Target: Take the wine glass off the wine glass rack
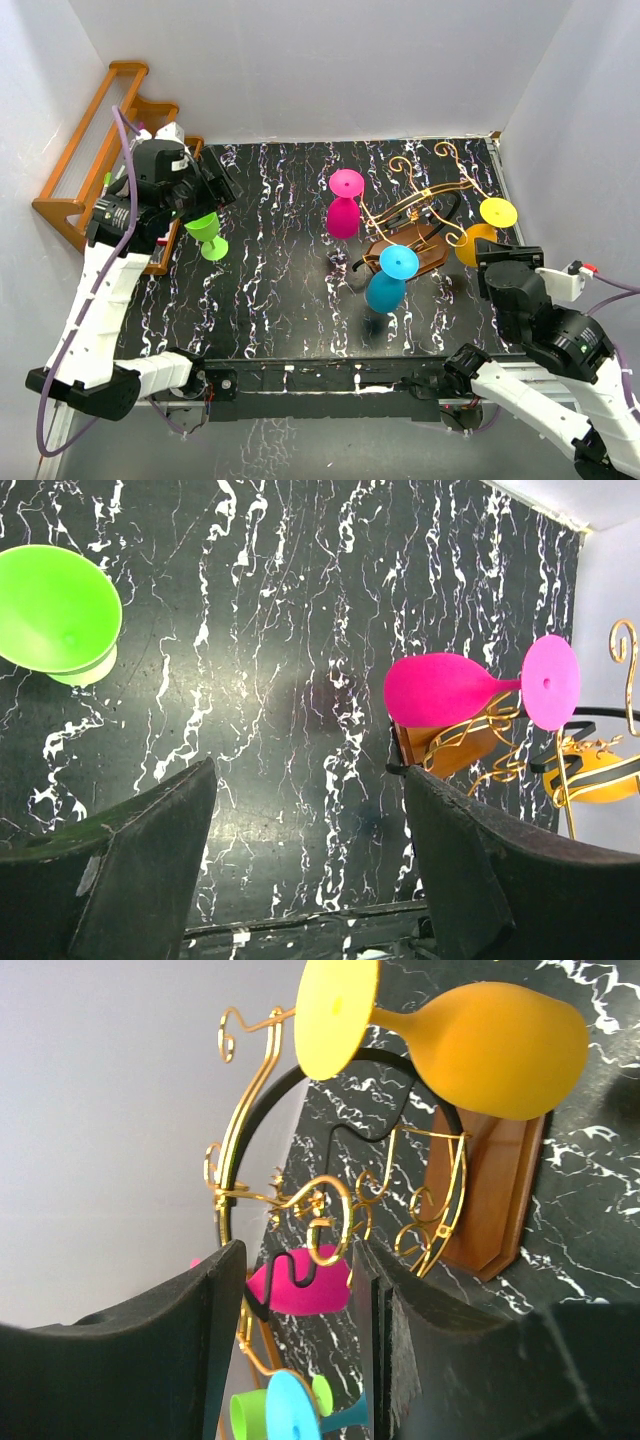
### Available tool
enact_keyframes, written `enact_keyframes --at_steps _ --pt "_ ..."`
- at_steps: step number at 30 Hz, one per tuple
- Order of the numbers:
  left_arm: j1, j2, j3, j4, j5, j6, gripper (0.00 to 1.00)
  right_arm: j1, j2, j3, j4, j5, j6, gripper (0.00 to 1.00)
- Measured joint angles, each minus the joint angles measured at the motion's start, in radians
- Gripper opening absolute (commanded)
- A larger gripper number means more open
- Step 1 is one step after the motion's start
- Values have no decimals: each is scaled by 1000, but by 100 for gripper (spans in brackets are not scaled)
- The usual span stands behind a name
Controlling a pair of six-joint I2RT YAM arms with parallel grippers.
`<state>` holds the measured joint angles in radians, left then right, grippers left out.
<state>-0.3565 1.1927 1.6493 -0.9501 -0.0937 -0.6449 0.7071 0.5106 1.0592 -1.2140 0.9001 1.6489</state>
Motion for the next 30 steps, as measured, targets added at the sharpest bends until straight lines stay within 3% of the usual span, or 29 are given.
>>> enact_keyframes --at_steps 12,18,23,30 --pt "-60 29 10 -8 -37 23 74 65 81 -13 -70 148 140 48" --pt "-73 29 10 -9 -59 32 75 65 230 97 -92 166 86 48" --pt "-77 29 9 -9 -75 39 75 65 423 369 -29 203 -207 47" --pt "-78 30 9 -8 -74 41 74 64 627 645 331 215 -969 56"
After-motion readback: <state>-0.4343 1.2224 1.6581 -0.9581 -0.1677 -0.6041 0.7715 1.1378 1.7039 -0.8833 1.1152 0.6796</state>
